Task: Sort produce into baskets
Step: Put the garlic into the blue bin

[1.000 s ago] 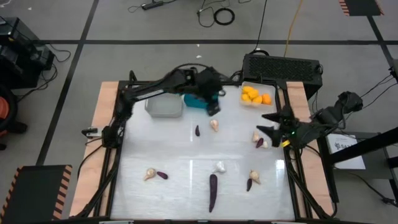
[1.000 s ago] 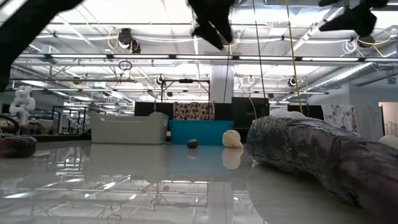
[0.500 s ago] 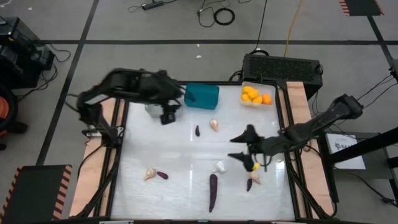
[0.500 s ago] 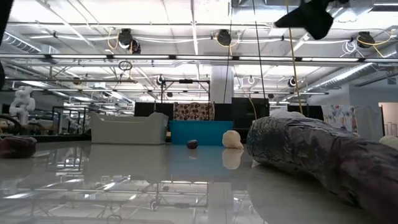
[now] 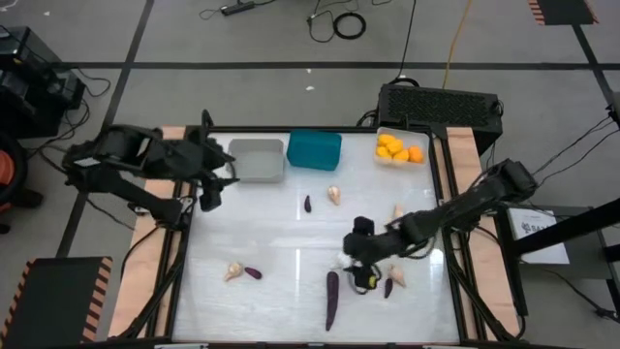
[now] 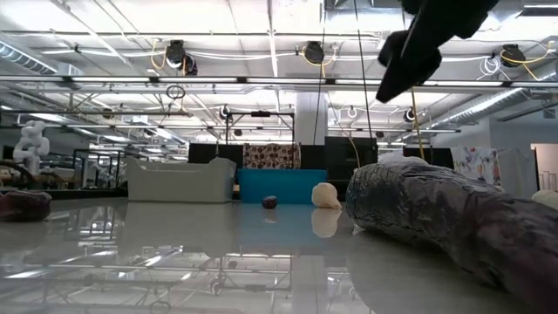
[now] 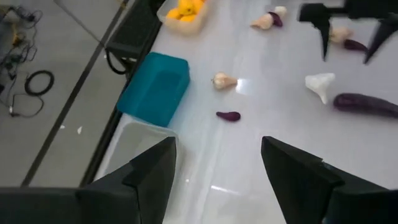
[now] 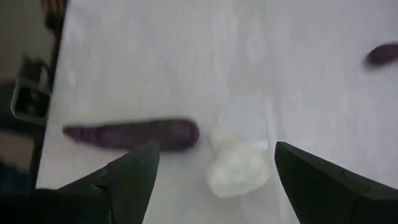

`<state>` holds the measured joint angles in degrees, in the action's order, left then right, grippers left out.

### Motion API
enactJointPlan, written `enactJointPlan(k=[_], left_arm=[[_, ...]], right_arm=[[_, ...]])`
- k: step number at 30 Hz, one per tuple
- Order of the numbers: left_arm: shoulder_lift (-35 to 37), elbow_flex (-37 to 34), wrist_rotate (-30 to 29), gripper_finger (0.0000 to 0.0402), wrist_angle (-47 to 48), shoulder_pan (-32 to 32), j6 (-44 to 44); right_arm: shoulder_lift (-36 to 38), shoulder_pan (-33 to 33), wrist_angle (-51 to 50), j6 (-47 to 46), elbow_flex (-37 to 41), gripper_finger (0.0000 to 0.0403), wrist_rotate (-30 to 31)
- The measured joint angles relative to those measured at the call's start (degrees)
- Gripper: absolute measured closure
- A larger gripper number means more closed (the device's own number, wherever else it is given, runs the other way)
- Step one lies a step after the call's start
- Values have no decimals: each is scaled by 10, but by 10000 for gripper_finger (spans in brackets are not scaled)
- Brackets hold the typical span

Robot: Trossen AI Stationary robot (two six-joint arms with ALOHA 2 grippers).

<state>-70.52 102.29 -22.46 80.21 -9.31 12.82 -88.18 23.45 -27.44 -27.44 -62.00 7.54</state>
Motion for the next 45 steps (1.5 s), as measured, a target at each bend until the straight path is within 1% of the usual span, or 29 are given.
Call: enactJointPlan(k=[3, 6, 8, 11, 17, 23, 27, 32, 39, 42, 45], left_arm=[[48, -94, -30, 157, -57, -18, 37], [84, -177, -33, 157, -124, -30, 58], [101, -224, -33, 157, -161, -34, 66], [113, -282, -35, 157, -217, -37, 85], [112, -361, -35, 157, -306, -39, 95], [110, -404, -22, 157, -362, -39, 109], [110, -413, -20, 157, -365, -43, 123], [110, -420, -18, 157, -369, -45, 125], [110, -420, -18, 157, -372, -55, 139], [110, -420, -18, 157, -373, -60, 139], [110, -420, -19, 157, -373, -64, 143]], right_arm=[[-53, -18, -72, 23, -65, 92, -56], [-104, -31, -124, 65, -119, 92, -94], [-132, -37, -149, 95, -145, 92, -95], [-168, -47, -182, 119, -164, 92, -95], [-213, -59, -194, 136, -164, 92, -93], [-238, -63, -193, 134, -164, 92, -94], [-245, -63, -190, 133, -164, 94, -105], [-244, -67, -183, 130, -164, 122, -107], [-226, -91, -195, 132, -164, 173, -110], [-203, -112, -211, 149, -164, 177, -109], [-174, -143, -209, 175, -164, 171, -107]])
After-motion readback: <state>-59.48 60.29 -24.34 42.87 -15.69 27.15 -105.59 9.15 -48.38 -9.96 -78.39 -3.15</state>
